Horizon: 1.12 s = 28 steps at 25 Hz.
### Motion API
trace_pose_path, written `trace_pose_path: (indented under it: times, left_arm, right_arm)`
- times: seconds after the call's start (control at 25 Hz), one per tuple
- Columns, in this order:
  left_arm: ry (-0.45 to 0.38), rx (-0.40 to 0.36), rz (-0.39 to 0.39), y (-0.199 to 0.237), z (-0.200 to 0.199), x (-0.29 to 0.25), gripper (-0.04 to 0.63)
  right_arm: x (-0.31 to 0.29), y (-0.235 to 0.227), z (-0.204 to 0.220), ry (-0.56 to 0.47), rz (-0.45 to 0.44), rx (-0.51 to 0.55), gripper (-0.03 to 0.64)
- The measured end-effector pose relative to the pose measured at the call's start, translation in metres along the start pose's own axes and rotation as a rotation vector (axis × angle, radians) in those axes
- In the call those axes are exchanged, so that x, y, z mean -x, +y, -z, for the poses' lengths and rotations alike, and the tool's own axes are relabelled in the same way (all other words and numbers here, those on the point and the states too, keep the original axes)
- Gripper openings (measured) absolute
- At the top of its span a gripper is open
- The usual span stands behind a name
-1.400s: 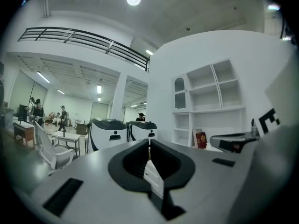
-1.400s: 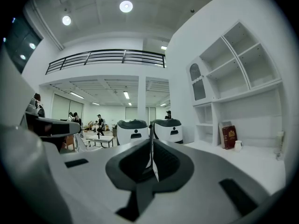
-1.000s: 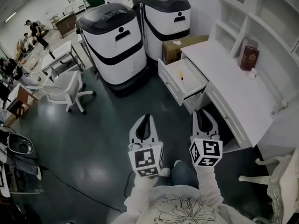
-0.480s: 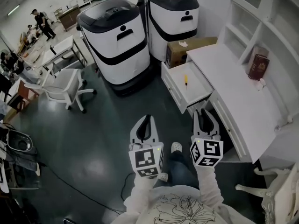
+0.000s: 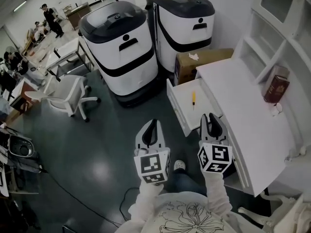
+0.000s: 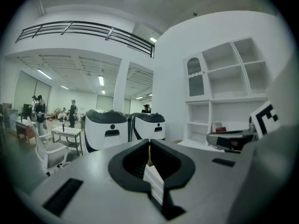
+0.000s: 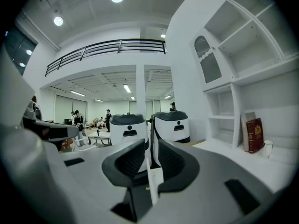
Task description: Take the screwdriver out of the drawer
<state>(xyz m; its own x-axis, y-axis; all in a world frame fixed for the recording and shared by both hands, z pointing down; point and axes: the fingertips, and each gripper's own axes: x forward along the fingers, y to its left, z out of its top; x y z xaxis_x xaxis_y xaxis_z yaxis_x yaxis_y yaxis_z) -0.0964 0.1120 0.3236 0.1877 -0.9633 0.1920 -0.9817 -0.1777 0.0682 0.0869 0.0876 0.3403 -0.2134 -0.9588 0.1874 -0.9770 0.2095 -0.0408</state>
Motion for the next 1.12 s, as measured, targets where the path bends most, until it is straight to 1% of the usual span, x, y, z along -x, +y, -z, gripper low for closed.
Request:
trace_pose_path:
  times: [0.2,0.4,0.8,1.12]
  left_arm:
    - [0.001,0.003,-0.019,-0.014,-0.009,-0.056,0.011]
    - [0.019,0.006,-0.022,-0.024,-0.008,-0.093,0.011]
    - [0.071,0.006,-0.023,-0.016,0.0,-0.146,0.011]
    - [0.115,0.011,0.021,-0.009,0.006,-0.215,0.011]
  right_arm:
    - [-0.05,-0.033,-0.007,0.007,-0.025,-0.002,0.072]
    - [-0.083,-0.058,-0.006,0.022,-0.031,-0.009,0.072]
    - [-0.133,-0.074,0.006,0.075,-0.027,-0.02,0.08]
    - [-0.189,-0.093,0.013,0.116,0.009,-0.018,0.092]
